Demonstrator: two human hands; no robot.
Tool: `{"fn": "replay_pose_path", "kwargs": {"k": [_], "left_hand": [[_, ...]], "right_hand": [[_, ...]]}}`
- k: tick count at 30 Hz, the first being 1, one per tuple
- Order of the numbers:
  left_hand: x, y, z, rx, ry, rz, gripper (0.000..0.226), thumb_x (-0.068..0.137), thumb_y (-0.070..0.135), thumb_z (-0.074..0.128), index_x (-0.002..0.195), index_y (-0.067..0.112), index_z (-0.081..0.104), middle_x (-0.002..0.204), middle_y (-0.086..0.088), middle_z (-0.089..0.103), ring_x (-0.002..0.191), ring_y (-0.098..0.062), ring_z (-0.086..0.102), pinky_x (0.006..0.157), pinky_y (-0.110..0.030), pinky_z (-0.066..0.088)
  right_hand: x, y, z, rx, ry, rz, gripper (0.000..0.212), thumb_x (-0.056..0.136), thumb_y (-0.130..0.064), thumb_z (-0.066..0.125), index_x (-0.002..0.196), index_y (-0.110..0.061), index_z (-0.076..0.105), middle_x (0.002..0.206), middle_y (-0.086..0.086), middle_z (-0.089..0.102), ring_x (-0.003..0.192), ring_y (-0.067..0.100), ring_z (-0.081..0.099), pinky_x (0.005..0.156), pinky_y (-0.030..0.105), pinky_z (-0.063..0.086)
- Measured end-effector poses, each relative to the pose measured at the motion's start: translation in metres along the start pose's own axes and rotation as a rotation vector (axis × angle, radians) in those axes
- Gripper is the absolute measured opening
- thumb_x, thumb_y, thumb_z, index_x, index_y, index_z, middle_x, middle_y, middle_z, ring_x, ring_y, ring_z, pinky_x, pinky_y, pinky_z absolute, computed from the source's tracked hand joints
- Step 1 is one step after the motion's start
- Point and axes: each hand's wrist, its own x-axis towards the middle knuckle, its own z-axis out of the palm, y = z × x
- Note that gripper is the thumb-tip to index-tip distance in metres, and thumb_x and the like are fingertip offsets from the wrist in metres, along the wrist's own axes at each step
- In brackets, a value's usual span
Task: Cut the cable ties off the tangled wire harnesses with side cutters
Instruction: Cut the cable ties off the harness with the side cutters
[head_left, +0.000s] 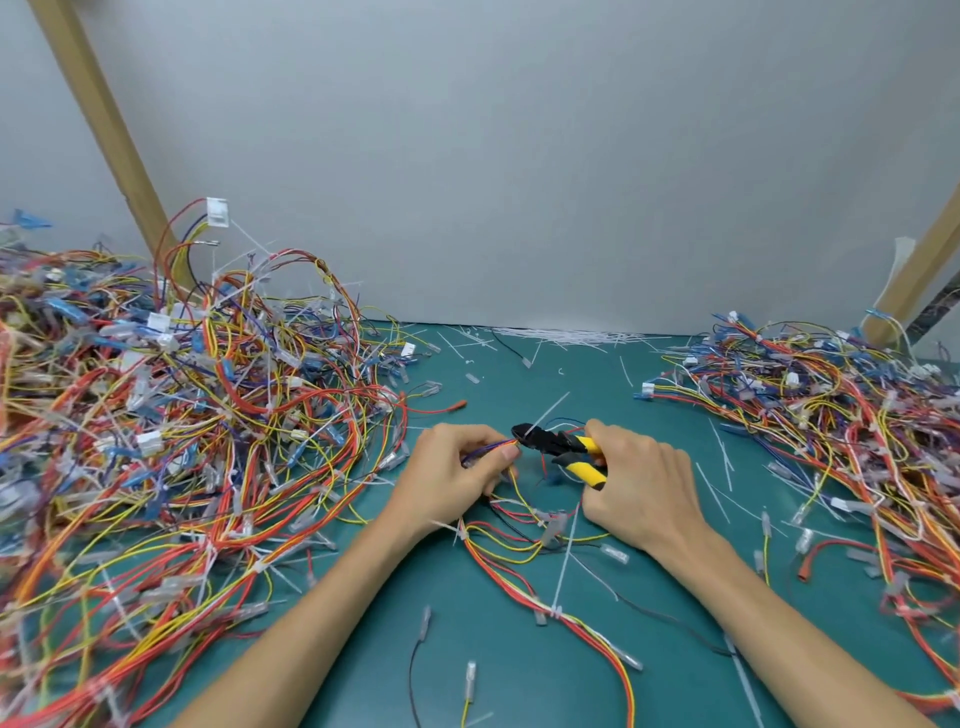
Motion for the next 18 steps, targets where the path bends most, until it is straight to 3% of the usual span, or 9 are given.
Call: {"fn": "replay_pose_path", "kwargs": {"k": [3,7,13,18], "left_hand": [[-0.0004,0.0032,-0.0015,0.059,0.034,0.041,0.017,0.092,0.024,0.066,0.080,0.015,0.074,0.065,0.001,0.071,0.052,-0.003,0.050,0.057,-0.022,0.042],[-0.0007,0.0035,-0.0018,0.128,0.121,0.133,0.018,0.091,0.019,0.067,0.074,0.016,0.072,0.054,0.012,0.062,0.047,-0.001,0.048,0.052,-0.009,0.033],[-0.0019,0.0038,-0.0011,0.197,0.199,0.212,0.020,0.089,0.015,0.068,0.070,0.020,0.071,0.051,0.019,0.056,0.048,-0.001,0.048,0.053,-0.008,0.030],[-0.0042,0.0073,-0.0009,0.218,0.185,0.199,0.019,0.090,0.014,0.067,0.071,0.019,0.070,0.050,0.024,0.055,0.047,0.001,0.049,0.052,-0.008,0.030]], "right_hand": [[0.0000,-0.0021,-0.0021,-0.024,0.054,-0.019,0.024,0.062,-0.030,0.055,0.083,-0.025,0.045,0.069,-0.005,0.049,0.067,0.028,0.051,0.052,0.030,0.025],[0.0008,-0.0029,-0.0018,-0.051,0.054,-0.059,0.035,0.062,-0.027,0.062,0.095,-0.021,0.052,0.076,-0.002,0.052,0.073,0.028,0.052,0.059,0.031,0.031],[-0.0010,-0.0039,-0.0031,-0.006,0.012,-0.017,0.019,0.067,-0.039,0.045,0.079,-0.029,0.034,0.064,-0.004,0.050,0.065,0.032,0.053,0.051,0.030,0.025],[-0.0023,-0.0053,-0.0034,0.040,-0.024,0.001,0.021,0.066,-0.040,0.041,0.080,-0.025,0.041,0.063,-0.003,0.050,0.063,0.032,0.041,0.051,0.032,0.026]]}}
